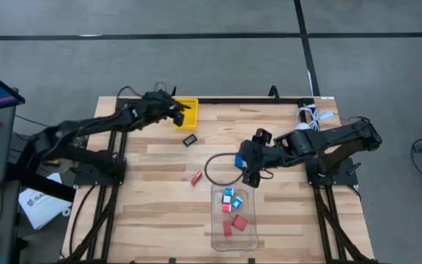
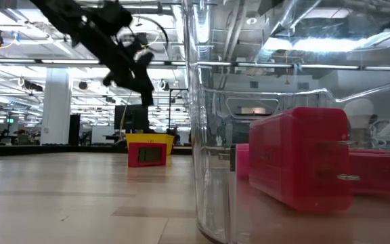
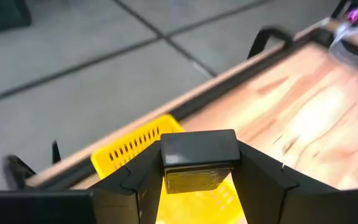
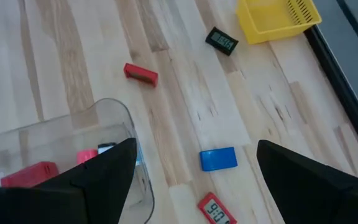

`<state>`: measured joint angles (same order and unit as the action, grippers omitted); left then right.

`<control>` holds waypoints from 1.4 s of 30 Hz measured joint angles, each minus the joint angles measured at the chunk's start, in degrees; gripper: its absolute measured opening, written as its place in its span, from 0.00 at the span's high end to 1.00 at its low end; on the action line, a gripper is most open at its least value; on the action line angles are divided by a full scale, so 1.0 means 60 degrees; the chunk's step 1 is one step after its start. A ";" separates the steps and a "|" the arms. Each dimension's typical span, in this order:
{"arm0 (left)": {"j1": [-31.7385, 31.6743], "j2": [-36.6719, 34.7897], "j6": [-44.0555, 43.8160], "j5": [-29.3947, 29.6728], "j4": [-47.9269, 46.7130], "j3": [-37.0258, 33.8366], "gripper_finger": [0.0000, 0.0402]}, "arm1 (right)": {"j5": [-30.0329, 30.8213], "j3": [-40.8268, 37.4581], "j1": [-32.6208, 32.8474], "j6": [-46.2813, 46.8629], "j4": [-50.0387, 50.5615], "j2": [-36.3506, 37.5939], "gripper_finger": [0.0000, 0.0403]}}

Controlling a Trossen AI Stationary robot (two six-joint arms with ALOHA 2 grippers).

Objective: Pick & Place Office items
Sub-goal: Put the right black digital clock into the yellow bin

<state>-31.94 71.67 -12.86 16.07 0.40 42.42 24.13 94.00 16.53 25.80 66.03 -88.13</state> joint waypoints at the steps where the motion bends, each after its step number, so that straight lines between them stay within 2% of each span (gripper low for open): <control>1: -0.0106 0.0319 -0.0007 -0.0069 0.0113 0.0033 0.59 | 0.0046 0.0000 0.0064 -0.0004 0.0027 -0.0019 0.19; 5: -0.0634 0.1411 -0.0271 -0.0535 0.0721 0.0060 0.59 | 0.0264 0.0000 0.0261 -0.0014 0.0032 -0.0051 0.19; 10: -0.1278 0.2185 -0.0618 -0.1061 0.1503 0.0068 0.59 | 0.0468 0.0000 0.0361 0.0051 0.0031 -0.0048 0.19; 20: -0.2274 0.3024 -0.0524 -0.2234 0.2015 0.0310 0.59 | 0.0610 0.0000 0.0394 0.0402 -0.0078 -0.0048 0.19; 30: -0.1975 0.4257 0.0080 -0.2041 0.1264 0.1405 0.59 | 0.0744 -0.0003 0.0350 0.0812 -0.0060 -0.0048 0.19; 36: -0.1939 0.4384 0.0497 -0.1407 0.0822 0.1463 0.59 | 0.0744 -0.0004 0.0350 0.0812 -0.0067 -0.0048 0.19; 42: -0.1939 0.4377 0.0596 -0.1234 0.0789 0.1459 0.59 | 0.0744 -0.0004 0.0283 0.0812 -0.0085 -0.0048 0.19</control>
<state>-43.57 97.93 -9.28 8.66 5.14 51.18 28.60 93.97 18.23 30.68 65.52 -88.42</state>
